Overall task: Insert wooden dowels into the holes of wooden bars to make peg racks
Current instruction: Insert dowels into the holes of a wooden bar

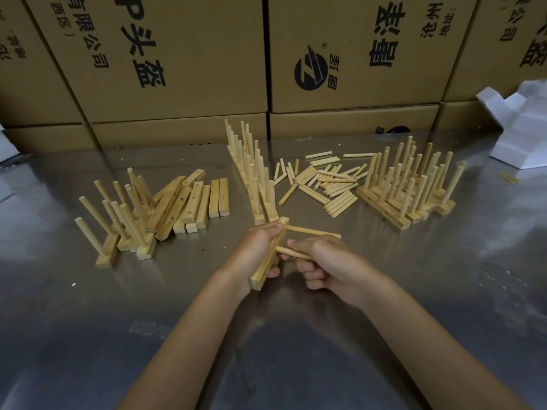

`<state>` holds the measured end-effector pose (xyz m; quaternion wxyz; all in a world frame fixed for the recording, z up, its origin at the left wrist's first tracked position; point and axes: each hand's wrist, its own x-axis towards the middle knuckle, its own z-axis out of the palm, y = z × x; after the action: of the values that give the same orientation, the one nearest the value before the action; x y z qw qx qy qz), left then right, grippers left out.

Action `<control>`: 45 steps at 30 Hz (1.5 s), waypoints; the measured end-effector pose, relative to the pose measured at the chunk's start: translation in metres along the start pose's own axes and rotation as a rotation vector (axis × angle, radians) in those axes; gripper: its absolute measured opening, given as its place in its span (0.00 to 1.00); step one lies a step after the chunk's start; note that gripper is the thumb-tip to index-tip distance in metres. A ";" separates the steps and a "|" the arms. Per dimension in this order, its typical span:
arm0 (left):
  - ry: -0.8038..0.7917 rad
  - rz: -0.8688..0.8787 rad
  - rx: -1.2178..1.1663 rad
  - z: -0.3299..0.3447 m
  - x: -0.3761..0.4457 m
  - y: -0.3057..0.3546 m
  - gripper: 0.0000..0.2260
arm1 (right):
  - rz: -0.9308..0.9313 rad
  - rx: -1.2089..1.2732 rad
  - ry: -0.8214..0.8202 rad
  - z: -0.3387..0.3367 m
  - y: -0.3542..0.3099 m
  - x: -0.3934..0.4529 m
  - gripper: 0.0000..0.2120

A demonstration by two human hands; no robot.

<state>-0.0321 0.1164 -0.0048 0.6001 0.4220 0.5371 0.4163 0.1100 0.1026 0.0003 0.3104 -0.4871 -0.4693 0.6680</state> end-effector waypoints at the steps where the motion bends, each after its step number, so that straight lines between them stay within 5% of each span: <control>1: 0.015 -0.013 0.005 -0.003 0.000 0.001 0.10 | 0.012 0.065 -0.054 -0.001 -0.001 -0.001 0.12; 7: -0.045 -0.064 -0.102 -0.018 -0.002 0.006 0.12 | -0.025 0.445 -0.333 -0.007 -0.008 -0.006 0.07; 11: -0.104 -0.031 -0.257 -0.023 -0.005 0.009 0.14 | -0.094 0.325 -0.440 -0.013 -0.008 -0.006 0.11; 13: -0.110 -0.019 -0.331 -0.026 -0.006 0.011 0.13 | -0.119 0.128 -0.330 -0.018 -0.005 -0.003 0.11; 16: -0.081 -0.041 -0.398 -0.029 -0.007 0.012 0.12 | -0.256 -0.410 0.229 -0.030 0.000 0.010 0.07; 18: -0.064 -0.047 -0.397 -0.029 -0.007 0.011 0.12 | -0.398 -0.861 0.594 -0.048 0.007 0.021 0.15; 19: -0.057 -0.052 -0.393 -0.029 -0.007 0.011 0.12 | -0.417 -0.993 0.652 -0.058 0.011 0.025 0.22; 21: -0.048 -0.058 -0.382 -0.028 -0.007 0.010 0.11 | -0.375 -1.055 0.636 -0.073 0.014 0.032 0.26; 26: -0.038 -0.067 -0.357 -0.026 -0.010 0.011 0.11 | -0.332 -1.144 0.588 -0.078 0.019 0.046 0.19; 30: -0.033 -0.068 -0.344 -0.025 -0.011 0.013 0.12 | -0.441 -0.956 0.728 -0.076 0.017 0.039 0.03; 35: -0.013 -0.076 -0.327 -0.025 -0.011 0.013 0.12 | -0.303 -1.002 0.924 -0.078 0.014 0.029 0.11; 41: -0.001 -0.075 -0.334 -0.025 -0.011 0.012 0.12 | -0.248 -1.005 0.814 -0.077 0.006 0.021 0.03; 45: 0.001 -0.063 -0.351 -0.024 -0.012 0.013 0.12 | -0.329 -0.588 0.275 -0.049 -0.006 0.002 0.06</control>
<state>-0.0572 0.1102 0.0098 0.6771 0.2936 0.4694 0.4849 0.1549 0.1223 0.0009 0.3204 -0.5587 -0.6673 0.3740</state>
